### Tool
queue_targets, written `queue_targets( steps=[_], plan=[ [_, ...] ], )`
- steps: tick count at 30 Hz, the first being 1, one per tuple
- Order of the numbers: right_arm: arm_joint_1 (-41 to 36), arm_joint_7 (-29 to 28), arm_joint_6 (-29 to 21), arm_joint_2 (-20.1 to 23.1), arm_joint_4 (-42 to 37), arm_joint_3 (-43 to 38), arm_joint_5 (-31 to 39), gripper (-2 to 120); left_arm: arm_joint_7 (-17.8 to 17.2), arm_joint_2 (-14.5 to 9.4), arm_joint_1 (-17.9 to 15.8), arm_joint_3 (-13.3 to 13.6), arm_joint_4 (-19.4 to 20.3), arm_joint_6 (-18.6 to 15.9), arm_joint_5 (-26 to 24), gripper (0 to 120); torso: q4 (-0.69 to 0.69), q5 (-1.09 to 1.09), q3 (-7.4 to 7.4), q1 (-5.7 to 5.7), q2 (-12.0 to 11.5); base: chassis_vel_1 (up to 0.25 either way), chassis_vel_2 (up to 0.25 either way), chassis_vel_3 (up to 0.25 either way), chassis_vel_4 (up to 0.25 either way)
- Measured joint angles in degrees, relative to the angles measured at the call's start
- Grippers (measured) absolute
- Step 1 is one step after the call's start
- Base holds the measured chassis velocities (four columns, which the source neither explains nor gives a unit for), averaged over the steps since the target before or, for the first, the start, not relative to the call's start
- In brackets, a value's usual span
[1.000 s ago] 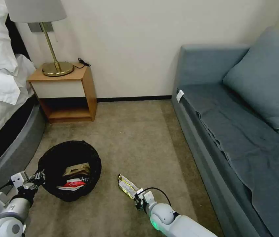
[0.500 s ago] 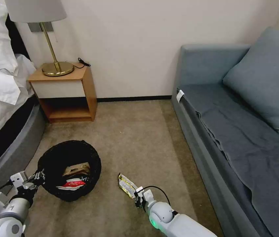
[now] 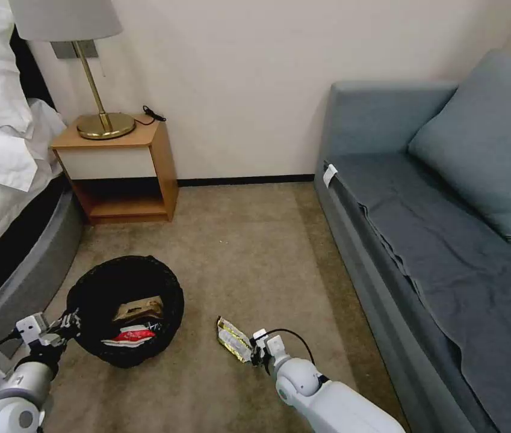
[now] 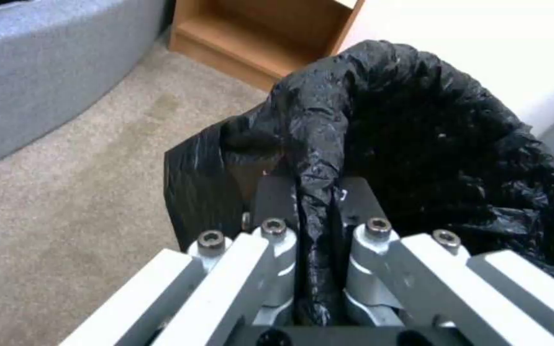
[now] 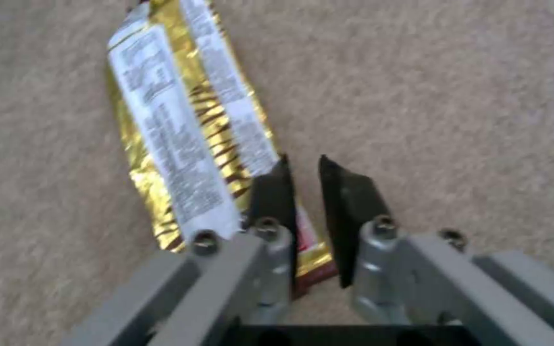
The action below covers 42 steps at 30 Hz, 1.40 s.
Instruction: Pick up the trash bin, then pick up the garbage on the floor and place it into the trash bin.
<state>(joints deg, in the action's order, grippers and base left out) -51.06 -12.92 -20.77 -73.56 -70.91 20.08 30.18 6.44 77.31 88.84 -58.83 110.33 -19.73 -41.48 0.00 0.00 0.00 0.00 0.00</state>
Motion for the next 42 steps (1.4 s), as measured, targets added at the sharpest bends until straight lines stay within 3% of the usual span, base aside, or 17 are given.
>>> queue_targets(
  steps=[9, 14, 16, 23, 42],
  plan=[
    [-0.79, 1.43, -0.41, 0.06, 1.3, -0.98, 2.47, 51, 0.01, -0.41, -0.09, 0.33, -0.45, 0.13, 0.0, 5, 0.0, 0.0, 0.0, 0.0, 0.0, 0.0, 0.0, 0.0, 0.0],
    [-0.93, 1.87, -0.16, -0.05, 1.62, -0.96, 2.55, 59, 0.02, -0.55, -0.21, 0.37, -0.59, 0.13, 0.0, 5, 0.0, 0.0, 0.0, 0.0, 0.0, 0.0, 0.0, 0.0, 0.0],
    [-0.87, 2.48, 1.16, -0.36, 2.67, -0.79, 2.2, 76, 0.09, -0.63, -0.3, 0.56, -0.62, 0.13, 0.02, 5, 0.0, 0.0, 0.0, 0.0, 0.0, 0.0, 0.0, 0.0, 0.0],
    [0.48, 2.79, 3.44, -1.08, 4.29, -0.29, 2.29, 97, 0.12, -0.53, -0.41, 0.91, -0.65, 0.13, 0.23, 5, 0.0, 0.0, 0.0, 0.0, 0.0, 0.0, 0.0, 0.0, 0.0],
    [0.83, 5.6, 7.1, -2.28, 7.67, 3.09, -1.81, 100, 0.24, 0.43, -0.44, 1.01, -0.69, 0.25, 0.82, 5, 0.0, 0.0, 0.0, 0.0, 0.0, 0.0, 0.0, 0.0, 0.0]
  ],
)
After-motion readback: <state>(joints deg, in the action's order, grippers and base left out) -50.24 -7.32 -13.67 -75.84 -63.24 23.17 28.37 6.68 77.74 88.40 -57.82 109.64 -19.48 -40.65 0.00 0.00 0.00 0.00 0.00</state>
